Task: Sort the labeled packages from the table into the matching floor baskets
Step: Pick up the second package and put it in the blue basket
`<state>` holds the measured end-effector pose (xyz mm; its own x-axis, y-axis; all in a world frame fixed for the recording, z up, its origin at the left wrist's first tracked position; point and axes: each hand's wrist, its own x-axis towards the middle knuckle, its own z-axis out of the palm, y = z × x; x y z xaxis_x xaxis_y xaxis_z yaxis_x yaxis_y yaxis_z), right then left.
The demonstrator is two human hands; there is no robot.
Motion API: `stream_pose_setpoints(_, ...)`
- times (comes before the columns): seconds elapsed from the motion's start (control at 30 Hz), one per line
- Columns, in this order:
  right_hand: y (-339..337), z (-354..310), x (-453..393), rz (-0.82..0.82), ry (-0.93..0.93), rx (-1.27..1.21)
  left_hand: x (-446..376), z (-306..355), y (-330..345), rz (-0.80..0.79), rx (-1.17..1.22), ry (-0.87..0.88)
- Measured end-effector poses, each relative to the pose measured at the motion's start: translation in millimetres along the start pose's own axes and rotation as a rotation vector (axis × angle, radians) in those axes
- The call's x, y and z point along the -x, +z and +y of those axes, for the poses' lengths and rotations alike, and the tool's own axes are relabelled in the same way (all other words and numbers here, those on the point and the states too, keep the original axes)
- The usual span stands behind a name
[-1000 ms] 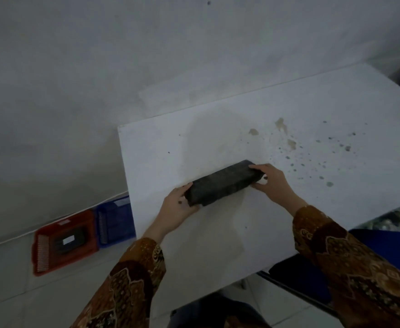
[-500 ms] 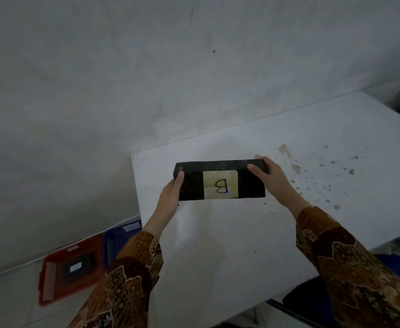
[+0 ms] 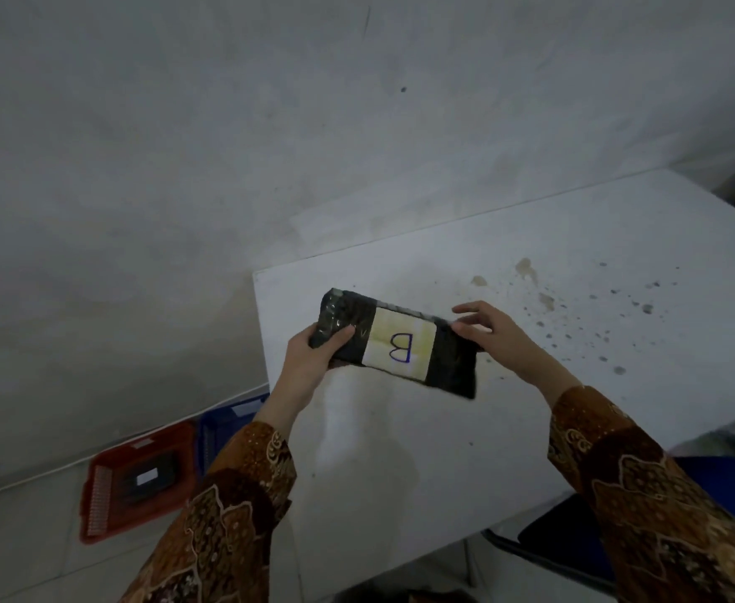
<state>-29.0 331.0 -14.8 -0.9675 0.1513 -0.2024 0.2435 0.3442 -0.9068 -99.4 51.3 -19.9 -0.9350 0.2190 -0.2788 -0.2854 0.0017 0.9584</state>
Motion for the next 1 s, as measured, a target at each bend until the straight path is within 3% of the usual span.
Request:
stream_pose_setpoints(0.17, 9, -27, 13, -0.339, 0.055, 0.138, 1, 37, -2, -0.276, -0.304, 0.043)
stream_pose_setpoints(0.27, 32, -38, 17, -0.435, 0.071, 0.080, 4, 56, 10, -0.331, -0.391, 0.056)
stream_pose_setpoints(0.43, 50, -34, 28, -0.260, 0.090, -0.188, 23, 51, 23, -0.195, -0.201, 0.039)
stream_pose_setpoints(0.53, 54, -29, 32, -0.110, 0.110, -0.359, 47, 16, 32, -0.256, -0.227, -0.054)
stream_pose_setpoints(0.6, 55, -27, 34, -0.093, 0.122, -0.397, 61, -4, 39, -0.261, -0.191, -0.062)
stream_pose_setpoints(0.7, 50, -26, 35, -0.043, 0.119, -0.368, 64, -8, 41, -0.271, -0.169, -0.076)
stream_pose_setpoints(0.87, 20, -24, 35, 0.103, -0.034, -0.241, 59, 24, 24, -0.450, -0.360, -0.067)
stream_pose_setpoints(1.0, 2, -19, 45, -0.089, -0.121, -0.083, 60, 44, 16, -0.582, -0.500, -0.074)
